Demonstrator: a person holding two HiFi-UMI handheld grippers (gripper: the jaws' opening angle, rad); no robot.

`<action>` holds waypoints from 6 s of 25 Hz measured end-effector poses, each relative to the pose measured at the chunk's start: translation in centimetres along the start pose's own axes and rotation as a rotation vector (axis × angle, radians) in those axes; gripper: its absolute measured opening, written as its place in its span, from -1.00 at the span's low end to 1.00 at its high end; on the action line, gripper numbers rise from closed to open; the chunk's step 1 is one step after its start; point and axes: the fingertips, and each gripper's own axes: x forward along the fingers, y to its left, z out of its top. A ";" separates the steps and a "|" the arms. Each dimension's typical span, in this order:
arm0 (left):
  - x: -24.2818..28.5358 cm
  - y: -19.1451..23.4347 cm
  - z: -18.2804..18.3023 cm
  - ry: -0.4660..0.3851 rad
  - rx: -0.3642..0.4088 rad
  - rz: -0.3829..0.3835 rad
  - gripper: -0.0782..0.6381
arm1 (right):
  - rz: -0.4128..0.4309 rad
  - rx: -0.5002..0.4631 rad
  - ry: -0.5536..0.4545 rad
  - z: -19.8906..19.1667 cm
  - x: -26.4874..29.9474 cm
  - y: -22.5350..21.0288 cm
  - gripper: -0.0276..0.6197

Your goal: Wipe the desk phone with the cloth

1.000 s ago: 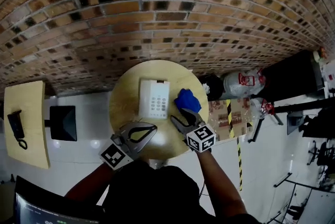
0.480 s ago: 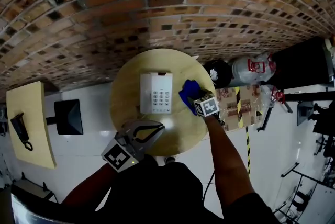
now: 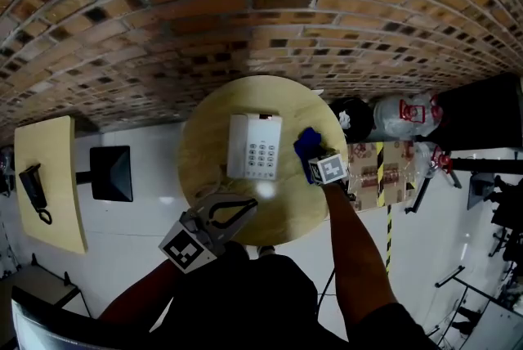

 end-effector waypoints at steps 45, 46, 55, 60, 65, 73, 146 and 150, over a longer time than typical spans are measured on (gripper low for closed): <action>-6.8 3.8 0.5 -0.068 -0.076 0.191 -0.79 | 0.298 -0.813 -0.160 15.4 0.0 27.1 -0.65; -6.8 4.0 0.6 -0.070 -0.061 0.189 -0.79 | 0.318 -0.838 -0.142 13.3 0.0 28.3 -0.65; -4.8 4.2 0.5 -0.048 -0.066 0.142 -0.79 | 0.399 -0.721 -0.070 1.7 -1.1 28.0 -0.65; -3.1 3.3 0.6 -0.044 -0.069 0.100 -0.79 | 0.245 -0.463 -0.175 4.7 -3.4 17.5 -0.65; -2.2 2.3 0.6 -0.046 -0.063 0.067 -0.79 | 0.080 -0.170 -0.133 3.5 -2.5 6.2 -0.64; -2.3 1.9 -0.2 -0.012 -0.028 0.047 -0.79 | 0.024 -0.058 -0.019 -0.2 0.5 1.8 -0.44; -11.0 -26.6 4.9 -0.163 0.079 0.116 -0.82 | 0.465 -0.369 -1.056 -7.6 -45.2 37.0 -0.91; -11.3 -26.6 5.0 -0.164 0.067 0.118 -0.81 | 0.467 -0.371 -1.055 -7.5 -45.3 37.4 -0.91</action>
